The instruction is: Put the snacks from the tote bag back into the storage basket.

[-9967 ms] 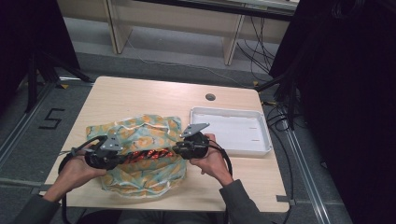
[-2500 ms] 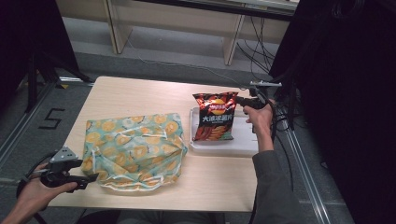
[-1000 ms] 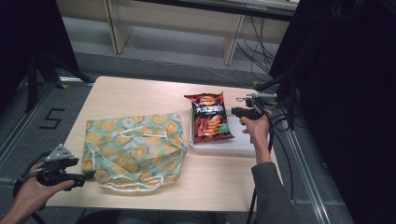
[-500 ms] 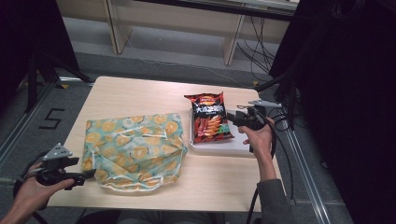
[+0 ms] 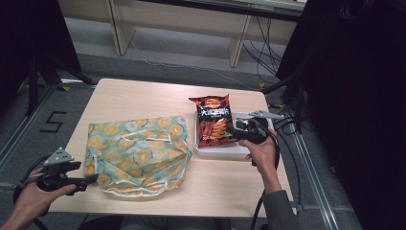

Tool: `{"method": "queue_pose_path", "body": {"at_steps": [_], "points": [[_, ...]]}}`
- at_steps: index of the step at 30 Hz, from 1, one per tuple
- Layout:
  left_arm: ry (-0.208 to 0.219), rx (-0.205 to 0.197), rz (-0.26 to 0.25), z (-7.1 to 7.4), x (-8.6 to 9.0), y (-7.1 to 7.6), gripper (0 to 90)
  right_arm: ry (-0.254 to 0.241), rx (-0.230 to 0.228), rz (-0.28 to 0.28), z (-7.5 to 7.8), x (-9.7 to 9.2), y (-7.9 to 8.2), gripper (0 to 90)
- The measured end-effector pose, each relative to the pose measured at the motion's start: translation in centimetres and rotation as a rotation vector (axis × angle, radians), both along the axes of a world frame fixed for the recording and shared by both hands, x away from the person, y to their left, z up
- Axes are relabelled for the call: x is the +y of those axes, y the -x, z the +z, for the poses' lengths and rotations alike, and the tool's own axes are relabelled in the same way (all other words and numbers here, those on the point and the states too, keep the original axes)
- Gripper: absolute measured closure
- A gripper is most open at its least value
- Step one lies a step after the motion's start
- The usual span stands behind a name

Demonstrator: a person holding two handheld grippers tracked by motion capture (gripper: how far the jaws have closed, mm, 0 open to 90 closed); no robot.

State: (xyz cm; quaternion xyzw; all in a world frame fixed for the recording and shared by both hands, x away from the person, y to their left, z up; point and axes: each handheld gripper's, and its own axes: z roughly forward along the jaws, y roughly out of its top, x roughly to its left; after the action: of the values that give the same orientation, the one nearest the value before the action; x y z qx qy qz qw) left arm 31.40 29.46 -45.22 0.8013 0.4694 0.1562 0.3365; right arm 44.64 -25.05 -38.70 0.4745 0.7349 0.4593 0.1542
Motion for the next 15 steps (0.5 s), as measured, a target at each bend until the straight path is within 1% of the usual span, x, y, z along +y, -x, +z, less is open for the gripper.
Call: {"method": "queue_pose_path", "body": {"at_steps": [1,2,3,4,5,6,7,8,9,10,11,12,14,15], "points": [[0.013,0.0,-0.005,-0.1,0.0,-0.1,19.4,0.013,0.016,0.006,0.1,0.0,0.3,46.6],[0.01,-0.002,-0.002,-0.1,0.0,0.0,19.4,0.015,-0.017,0.012,-0.1,0.0,0.4,46.4],[-0.001,0.0,-0.002,0.0,0.0,0.0,19.3,-0.005,0.001,0.014,-0.1,0.1,0.6,46.3],[0.008,-0.008,-0.004,-0.1,0.0,0.0,19.3,0.012,-0.019,0.026,-0.2,0.0,0.6,46.1],[0.01,-0.007,-0.006,-0.1,0.0,0.0,19.2,0.007,-0.024,0.032,-0.3,0.1,0.8,45.9],[0.026,-0.005,-0.007,-0.1,-0.1,-0.1,19.1,-0.009,-0.019,0.037,-0.4,0.2,1.0,45.9],[0.022,-0.009,-0.005,-0.1,-0.2,0.0,19.1,-0.042,0.012,0.034,-0.5,0.6,1.3,45.7],[0.028,-0.007,-0.004,-0.1,-0.2,0.0,19.0,-0.049,0.016,0.042,-0.7,0.8,1.5,45.7],[0.033,-0.004,-0.004,-0.1,-0.2,0.0,19.0,-0.032,0.004,0.058,-0.8,0.8,1.5,45.6],[0.037,-0.012,0.0,-0.1,-0.3,0.0,19.0,-0.032,-0.007,0.067,-1.0,1.0,1.6,45.4],[0.043,-0.014,0.003,-0.1,-0.3,0.1,19.0,-0.033,0.004,0.073,-1.2,1.2,1.8,45.3],[0.042,-0.017,0.003,-0.1,-0.3,0.1,19.0,-0.039,-0.003,0.086,-1.4,1.4,1.9,45.3],[0.041,-0.015,0.0,-0.1,-0.3,0.1,19.0,-0.047,0.003,0.092,-1.6,1.6,2.1,45.3],[0.032,-0.013,-0.005,-0.1,-0.2,0.1,19.0,-0.068,0.021,0.105,-2.0,2.0,2.7,45.0]]}}
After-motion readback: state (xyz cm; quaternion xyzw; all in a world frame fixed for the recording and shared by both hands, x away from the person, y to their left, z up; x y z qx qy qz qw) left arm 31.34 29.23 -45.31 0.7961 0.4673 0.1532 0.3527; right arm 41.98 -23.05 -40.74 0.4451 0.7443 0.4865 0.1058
